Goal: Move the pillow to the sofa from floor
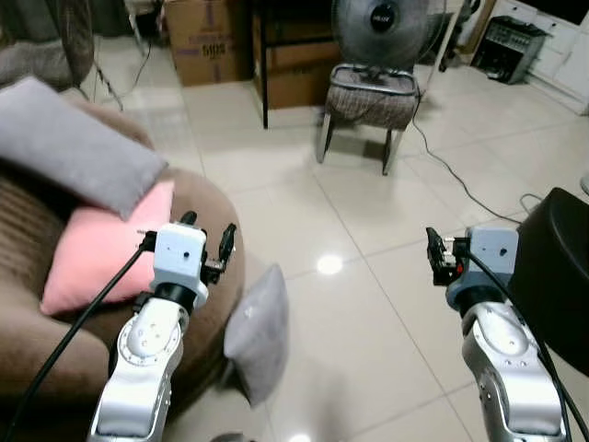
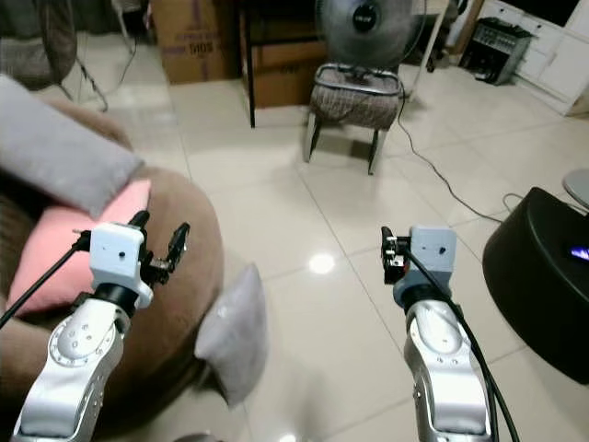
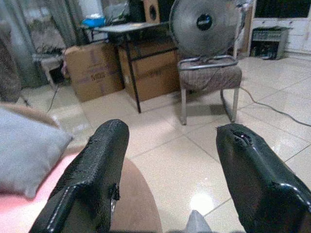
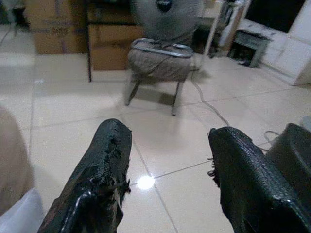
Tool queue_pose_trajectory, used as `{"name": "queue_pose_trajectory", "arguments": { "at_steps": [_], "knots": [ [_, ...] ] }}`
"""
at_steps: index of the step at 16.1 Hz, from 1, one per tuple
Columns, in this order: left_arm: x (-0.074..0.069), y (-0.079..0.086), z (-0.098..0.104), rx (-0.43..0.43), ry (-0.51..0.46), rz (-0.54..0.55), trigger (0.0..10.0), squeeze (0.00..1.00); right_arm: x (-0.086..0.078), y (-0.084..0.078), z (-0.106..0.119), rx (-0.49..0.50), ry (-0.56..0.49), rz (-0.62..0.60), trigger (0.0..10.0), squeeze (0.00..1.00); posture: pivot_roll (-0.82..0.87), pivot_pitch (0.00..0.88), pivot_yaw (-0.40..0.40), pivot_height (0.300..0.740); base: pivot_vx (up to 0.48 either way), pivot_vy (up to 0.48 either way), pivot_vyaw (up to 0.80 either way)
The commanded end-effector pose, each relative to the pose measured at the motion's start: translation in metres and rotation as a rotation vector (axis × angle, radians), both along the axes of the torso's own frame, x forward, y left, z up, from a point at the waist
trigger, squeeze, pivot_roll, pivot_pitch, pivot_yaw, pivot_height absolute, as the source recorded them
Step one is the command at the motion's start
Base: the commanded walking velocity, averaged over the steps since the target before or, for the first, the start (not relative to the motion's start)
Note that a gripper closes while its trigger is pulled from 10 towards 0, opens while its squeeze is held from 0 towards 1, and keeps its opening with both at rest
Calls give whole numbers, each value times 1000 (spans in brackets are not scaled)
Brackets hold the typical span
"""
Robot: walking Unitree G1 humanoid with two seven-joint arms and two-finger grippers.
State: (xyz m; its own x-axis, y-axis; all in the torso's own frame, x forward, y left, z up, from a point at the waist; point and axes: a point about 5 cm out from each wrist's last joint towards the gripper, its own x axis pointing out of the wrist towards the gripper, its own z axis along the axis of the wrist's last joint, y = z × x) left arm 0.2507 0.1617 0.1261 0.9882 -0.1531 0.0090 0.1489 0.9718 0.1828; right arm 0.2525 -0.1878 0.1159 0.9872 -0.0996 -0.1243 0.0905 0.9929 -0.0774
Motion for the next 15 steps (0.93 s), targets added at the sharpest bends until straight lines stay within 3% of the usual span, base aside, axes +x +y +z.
{"name": "queue_pose_trajectory", "arguments": {
  "at_steps": [1, 4, 6, 10, 15],
  "knots": [
    [1, 3, 2, 19, -5, 15, 10000, 0, 1, 2, 0, 0, -2, 17, 10000, 0, 43, 0, -20, 740, 0, 0, 0],
    [1, 3, 2, 27, -9, 17, 10000, 0, 1, 2, 1, -8, -3, 18, 10000, 0, 42, 0, -22, 740, 0, 0, 0],
    [1, 3, 2, 27, -12, 18, 10000, 0, 2, 4, 1, -33, 1, 48, 10000, 0, 42, 0, -22, 740, 283, 0, 0],
    [2, 3, 3, 29, -17, 15, 10000, 0, 4, 7, -1, -56, 17, 67, 10000, 0, 42, 0, -23, 740, 308, 0, 800],
    [2, 2, 2, 29, -16, 9, 10000, 0, 3, 6, -4, -36, 25, 54, 10000, 0, 42, 0, -25, 740, 310, 0, 0]
  ]
}}
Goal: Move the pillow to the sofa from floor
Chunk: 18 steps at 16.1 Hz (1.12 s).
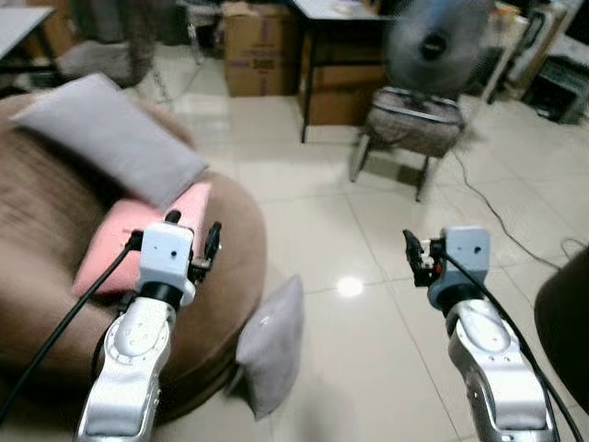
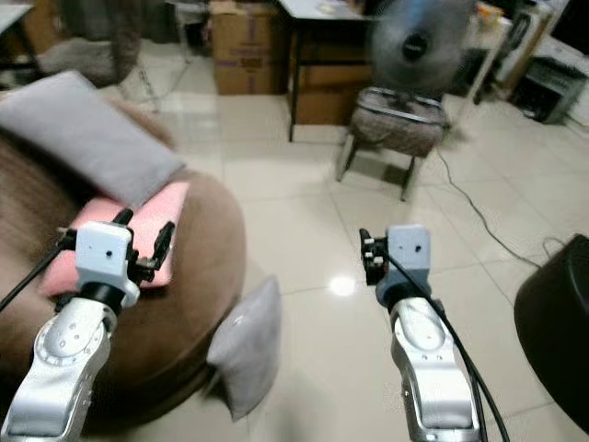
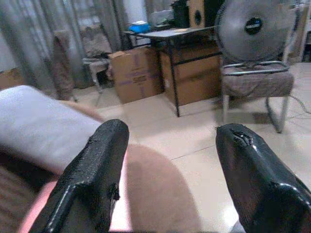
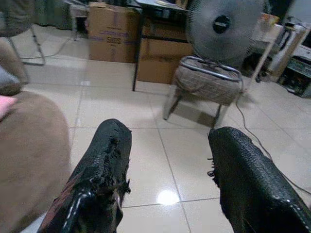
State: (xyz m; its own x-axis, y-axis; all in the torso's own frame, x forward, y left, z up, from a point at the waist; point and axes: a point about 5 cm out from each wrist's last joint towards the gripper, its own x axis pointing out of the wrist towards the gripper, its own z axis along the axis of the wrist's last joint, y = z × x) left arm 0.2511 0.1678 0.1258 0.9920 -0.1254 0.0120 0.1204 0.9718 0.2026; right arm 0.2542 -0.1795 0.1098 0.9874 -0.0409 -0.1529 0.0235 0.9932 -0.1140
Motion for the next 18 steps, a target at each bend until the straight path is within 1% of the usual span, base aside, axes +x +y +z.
{"name": "queue_pose_trajectory", "arguments": {
  "at_steps": [1, 2, 3, 4, 8, 10, 13, 18],
  "knots": [
    [1, -4, 2, 10, -10, -23, 10000, 0, 0, -3, 2, 8, -11, -11, 10000, 0, 42, 0, -26, 740, 307, 0, 0],
    [1, -4, 2, 11, -11, -26, 10000, 0, 0, -3, 1, 22, 9, -18, 10000, 0, 42, 0, -26, 740, 307, 0, 0],
    [1, -4, 2, 12, -11, -28, 10000, 0, 0, -3, 1, 40, 1, -21, 10000, 0, 42, 0, -26, 740, 296, 0, -800],
    [1, -4, 2, 12, -11, -29, 10000, 0, 0, -3, 2, 37, -3, -20, 10000, 0, 42, 0, -26, 740, 300, 0, -800],
    [1, -5, 2, 11, -12, -32, 10000, 0, -1, -2, 2, 45, -8, -9, 10000, 0, 42, 0, -24, 740, 280, 0, 0],
    [1, -5, 2, -4, -6, -25, 10000, 0, -2, -1, 1, 59, 1, -4, 10000, 0, 42, 0, -24, 735, 0, 0, 0],
    [1, -4, 1, -4, 0, -19, 10000, 0, -1, -1, 2, 68, -8, 4, 10000, 0, 41, 0, -24, 695, 0, 0, 0],
    [1, -4, 1, -6, 3, -20, 10000, 0, -2, -1, 3, 78, -12, 1, 10000, 0, 41, 0, -24, 645, 0, 0, 0]
  ]
}}
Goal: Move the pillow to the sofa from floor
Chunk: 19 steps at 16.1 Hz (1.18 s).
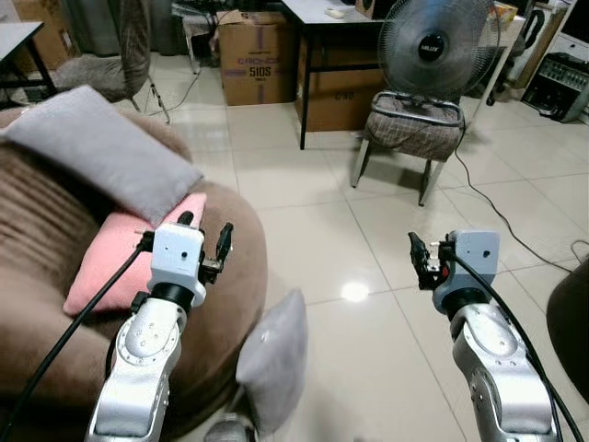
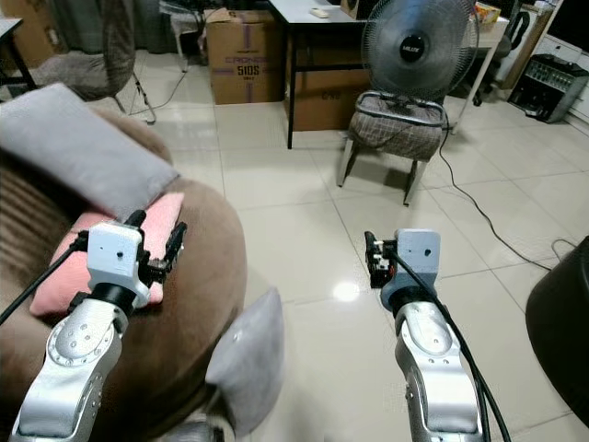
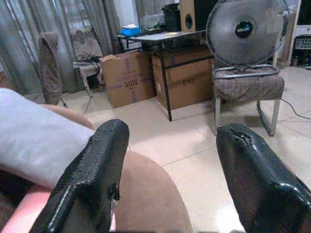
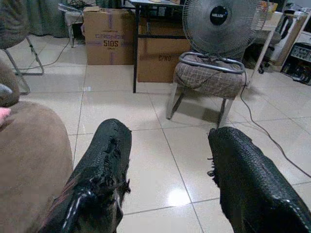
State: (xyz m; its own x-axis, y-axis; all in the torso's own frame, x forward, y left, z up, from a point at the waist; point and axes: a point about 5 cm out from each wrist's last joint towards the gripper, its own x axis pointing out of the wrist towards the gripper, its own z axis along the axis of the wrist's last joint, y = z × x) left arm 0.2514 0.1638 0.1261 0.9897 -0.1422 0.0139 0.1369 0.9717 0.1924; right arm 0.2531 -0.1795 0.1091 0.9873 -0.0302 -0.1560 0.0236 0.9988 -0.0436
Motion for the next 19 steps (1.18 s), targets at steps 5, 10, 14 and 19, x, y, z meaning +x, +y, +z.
{"name": "queue_pose_trajectory", "arguments": {
  "at_steps": [5, 10, 14, 19],
  "knots": [
    [2, -1, 1, 0, 1, -8, 10000, 0, -1, -2, 3, 3, -8, -3, 10000, 0, 42, 0, -23, 611, 0, 0, 0],
    [3, -1, 1, 14, 2, -8, 10000, 0, 0, -2, 3, 3, -6, -5, 10000, 0, 42, 0, -22, 611, 0, -192, 0],
    [3, -1, 1, 14, 2, -6, 10000, 0, 1, -2, 3, 1, -4, -5, 10000, 0, 42, 0, -21, 611, 0, -480, 0],
    [5, 0, 0, 4, 4, 8, 10000, 0, 1, -3, 3, -7, -3, -5, 10000, 0, 41, 0, -26, 611, 0, 0, 0]
  ]
}}
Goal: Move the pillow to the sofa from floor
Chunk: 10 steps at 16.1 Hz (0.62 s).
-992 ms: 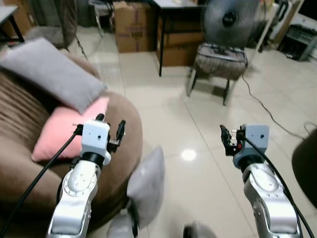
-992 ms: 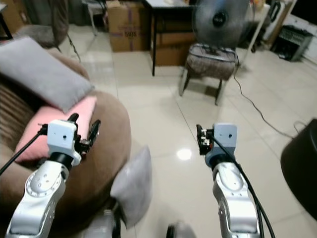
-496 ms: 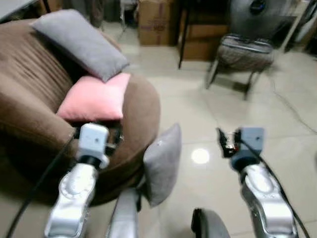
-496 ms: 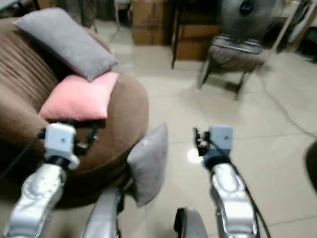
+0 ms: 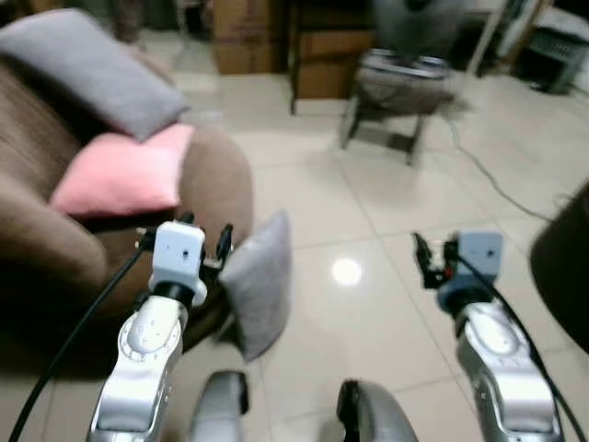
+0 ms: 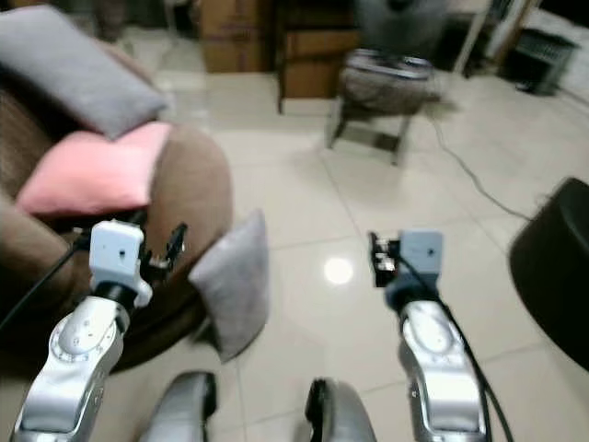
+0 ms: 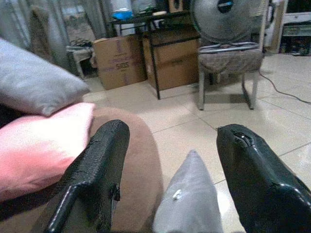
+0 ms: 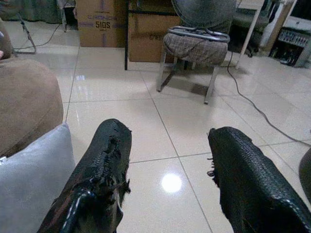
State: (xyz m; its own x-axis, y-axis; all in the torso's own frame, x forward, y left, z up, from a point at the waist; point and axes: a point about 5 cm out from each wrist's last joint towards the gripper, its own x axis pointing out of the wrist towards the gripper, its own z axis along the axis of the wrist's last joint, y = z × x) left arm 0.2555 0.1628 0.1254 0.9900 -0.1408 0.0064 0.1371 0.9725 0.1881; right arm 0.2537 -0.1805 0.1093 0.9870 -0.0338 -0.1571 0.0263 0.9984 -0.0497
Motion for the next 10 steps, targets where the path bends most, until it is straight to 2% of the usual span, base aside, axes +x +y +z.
{"name": "queue_pose_trajectory", "arguments": {
  "at_steps": [1, 2, 4, 10],
  "knots": [
    [1, 1, 1, 11, -7, 4, 10000, 0, 1, -2, 2, -1, 0, -6, 10000, 0, 41, 0, -26, 611, 0, 0, 0],
    [1, 0, 2, 12, -10, 3, 10000, 0, 0, -2, 1, 3, 6, -10, 10000, 0, 41, 0, -26, 611, 0, 0, 0],
    [1, 1, 2, 13, -14, 4, 10000, 0, 0, -3, 1, 11, 11, -15, 10000, 0, 41, 0, -26, 611, 0, 0, -800],
    [1, 2, 2, 16, -15, 16, 10000, 0, 2, -2, 2, -7, 5, -1, 10000, 0, 41, 0, -26, 611, 271, 0, 0]
  ]
}}
